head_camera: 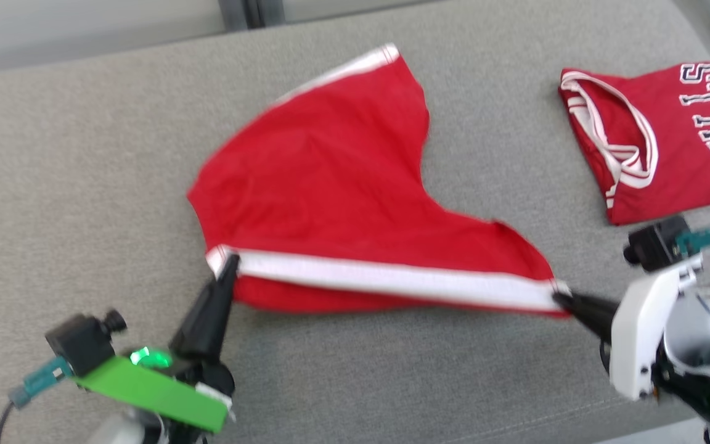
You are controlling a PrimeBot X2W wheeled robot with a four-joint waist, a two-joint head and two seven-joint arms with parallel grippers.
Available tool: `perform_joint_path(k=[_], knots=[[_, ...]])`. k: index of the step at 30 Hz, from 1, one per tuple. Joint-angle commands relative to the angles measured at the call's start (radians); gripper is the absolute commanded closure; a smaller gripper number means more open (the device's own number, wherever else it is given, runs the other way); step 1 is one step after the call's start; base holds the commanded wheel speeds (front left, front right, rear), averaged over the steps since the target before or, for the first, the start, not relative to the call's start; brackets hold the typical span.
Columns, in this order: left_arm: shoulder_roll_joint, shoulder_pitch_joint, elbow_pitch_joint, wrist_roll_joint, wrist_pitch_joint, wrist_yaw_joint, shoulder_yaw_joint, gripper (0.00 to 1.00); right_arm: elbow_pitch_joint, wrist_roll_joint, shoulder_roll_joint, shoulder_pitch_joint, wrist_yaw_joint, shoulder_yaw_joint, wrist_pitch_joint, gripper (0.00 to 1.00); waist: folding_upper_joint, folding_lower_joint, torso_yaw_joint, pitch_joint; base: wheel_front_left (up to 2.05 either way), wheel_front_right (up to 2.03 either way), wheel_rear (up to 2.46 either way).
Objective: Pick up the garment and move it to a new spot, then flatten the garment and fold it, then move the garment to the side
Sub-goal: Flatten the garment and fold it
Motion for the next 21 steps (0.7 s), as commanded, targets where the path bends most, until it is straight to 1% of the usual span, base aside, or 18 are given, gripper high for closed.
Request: perform_joint_path(k=[1, 5, 9, 10, 14, 17, 21], knots=[[0.016, 0.041, -0.009, -0.024, 0.003, -0.002, -0.014, 1.0, -0.014, -0.005, 0.017, 0.055, -0.002, -0.023, 0.033, 1.0, 0.0, 0.0001, 0.033, -0.112, 0.0, 0.0, 0.0], [0.051, 0.115, -0.034, -0.08, 0.022, -0.002, -0.059, 1.0, -0.063, -0.015, 0.074, 0.195, -0.001, -0.099, 0.141, 1.0, 0.0, 0.0001, 0.046, -0.142, 0.0, 0.0, 0.0], [0.08, 0.167, -0.041, -0.105, 0.03, -0.002, -0.079, 1.0, -0.114, -0.038, 0.123, 0.287, -0.001, -0.163, 0.225, 1.0, 0.0, 0.0001, 0.061, -0.159, 0.0, 0.0, 0.0], [0.08, 0.176, -0.044, -0.11, 0.028, -0.002, -0.082, 1.0, -0.134, -0.05, 0.135, 0.292, -0.001, -0.184, 0.229, 1.0, 0.0, 0.0001, 0.064, -0.163, 0.0, 0.0, 0.0], [0.07, 0.178, -0.026, -0.094, 0.019, -0.001, -0.074, 1.0, -0.168, -0.093, 0.147, 0.265, -0.001, -0.204, 0.226, 1.0, 0.0, 0.0001, 0.074, -0.167, 0.0, 0.0, 0.0], [0.043, 0.142, -0.002, -0.083, 0.013, 0.0, -0.062, 1.0, -0.151, -0.118, 0.124, 0.208, -0.001, -0.195, 0.205, 1.0, 0.0, 0.0001, 0.085, -0.162, 0.0, 0.0, 0.0], [-0.002, 0.089, 0.049, -0.06, 0.007, 0.003, -0.055, 1.0, -0.092, -0.162, 0.092, 0.094, -0.002, -0.169, 0.128, 1.0, 0.0, 0.0001, 0.102, -0.141, 0.0, 0.0, 0.0]])
